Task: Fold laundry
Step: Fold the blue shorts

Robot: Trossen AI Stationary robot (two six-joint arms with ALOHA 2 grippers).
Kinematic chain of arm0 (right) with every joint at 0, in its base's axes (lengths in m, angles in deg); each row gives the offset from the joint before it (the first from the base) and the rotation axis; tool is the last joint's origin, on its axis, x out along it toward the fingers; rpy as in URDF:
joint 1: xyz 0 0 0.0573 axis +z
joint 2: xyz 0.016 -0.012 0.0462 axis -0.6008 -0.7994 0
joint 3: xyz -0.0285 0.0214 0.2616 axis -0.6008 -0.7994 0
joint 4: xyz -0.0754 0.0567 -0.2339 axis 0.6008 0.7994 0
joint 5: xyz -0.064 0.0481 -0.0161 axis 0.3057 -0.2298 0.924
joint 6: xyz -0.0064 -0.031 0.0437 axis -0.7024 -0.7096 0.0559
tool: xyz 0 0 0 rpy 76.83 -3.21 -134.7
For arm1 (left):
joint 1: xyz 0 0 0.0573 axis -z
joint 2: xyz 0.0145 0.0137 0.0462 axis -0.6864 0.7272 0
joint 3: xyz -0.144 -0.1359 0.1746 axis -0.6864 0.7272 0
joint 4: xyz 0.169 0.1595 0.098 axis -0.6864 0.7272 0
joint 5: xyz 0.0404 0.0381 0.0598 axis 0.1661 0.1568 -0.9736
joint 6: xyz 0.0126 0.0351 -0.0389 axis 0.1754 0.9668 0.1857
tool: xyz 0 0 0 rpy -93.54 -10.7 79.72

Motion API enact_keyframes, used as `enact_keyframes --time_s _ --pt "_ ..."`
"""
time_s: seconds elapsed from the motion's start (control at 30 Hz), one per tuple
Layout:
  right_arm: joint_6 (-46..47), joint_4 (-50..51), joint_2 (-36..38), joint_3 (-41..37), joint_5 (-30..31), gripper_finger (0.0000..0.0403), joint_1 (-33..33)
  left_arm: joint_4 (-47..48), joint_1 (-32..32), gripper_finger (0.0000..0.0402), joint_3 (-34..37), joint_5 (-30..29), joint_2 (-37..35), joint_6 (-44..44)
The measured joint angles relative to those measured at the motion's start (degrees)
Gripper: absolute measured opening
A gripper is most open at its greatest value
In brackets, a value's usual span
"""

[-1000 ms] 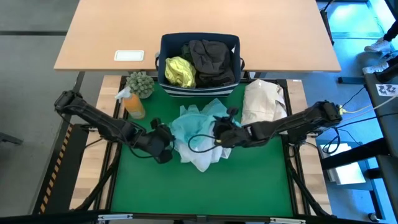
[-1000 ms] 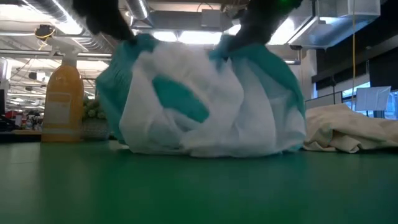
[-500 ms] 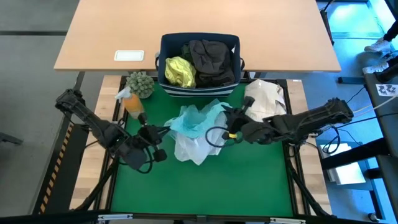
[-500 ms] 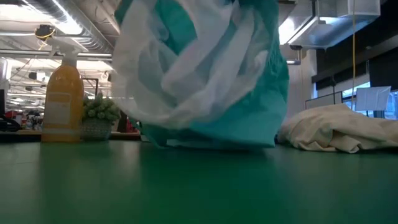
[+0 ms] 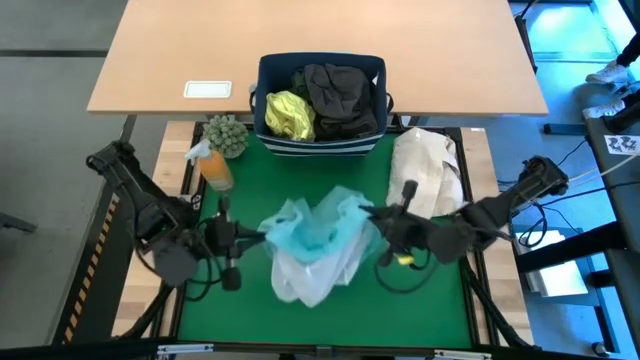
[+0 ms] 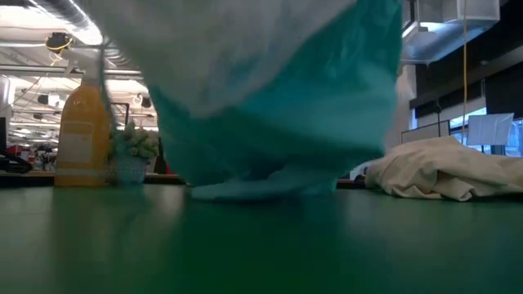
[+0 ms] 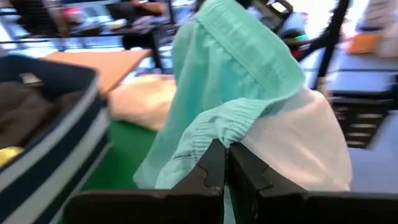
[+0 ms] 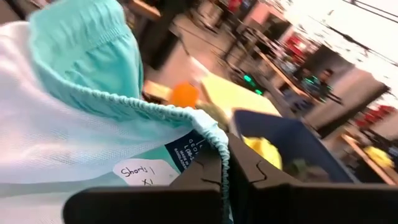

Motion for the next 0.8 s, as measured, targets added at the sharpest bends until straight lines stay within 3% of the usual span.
enact_keyframes --time_s 0.1,0.27,0.43,0.57,0.67,0.8 --pt "0.60 0.02 0.00 1.09 0.46 0.0000 1.91 -1.20 1.97 0.0000 -1.47 0.50 0.00 0.89" --pt "5.97 7.92 0.17 1.65 8.68 0.0000 -1.25 4.74 1.95 0.0000 -3.32 -5.19 -1.43 -2.74" --pt "23.19 24.99 -0.31 0.69 -3.05 0.0000 -13.25 23.82 -5.46 0.0000 -3.45 -2.12 -3.72 -19.58" --pt "26.57 26.73 -1.16 -5.33 -8.47 0.0000 -21.05 40.24 -13.55 0.0000 -2.50 4.70 -3.26 -33.00" --pt "26.75 24.05 -1.29 -10.57 -13.18 0.0000 -25.55 42.54 -19.57 0.0000 0.80 10.85 -3.13 -34.62" --pt "26.44 17.66 -1.29 -18.03 -17.84 0.0000 -30.49 38.40 -26.56 0.0000 6.38 20.71 -3.13 -29.95"
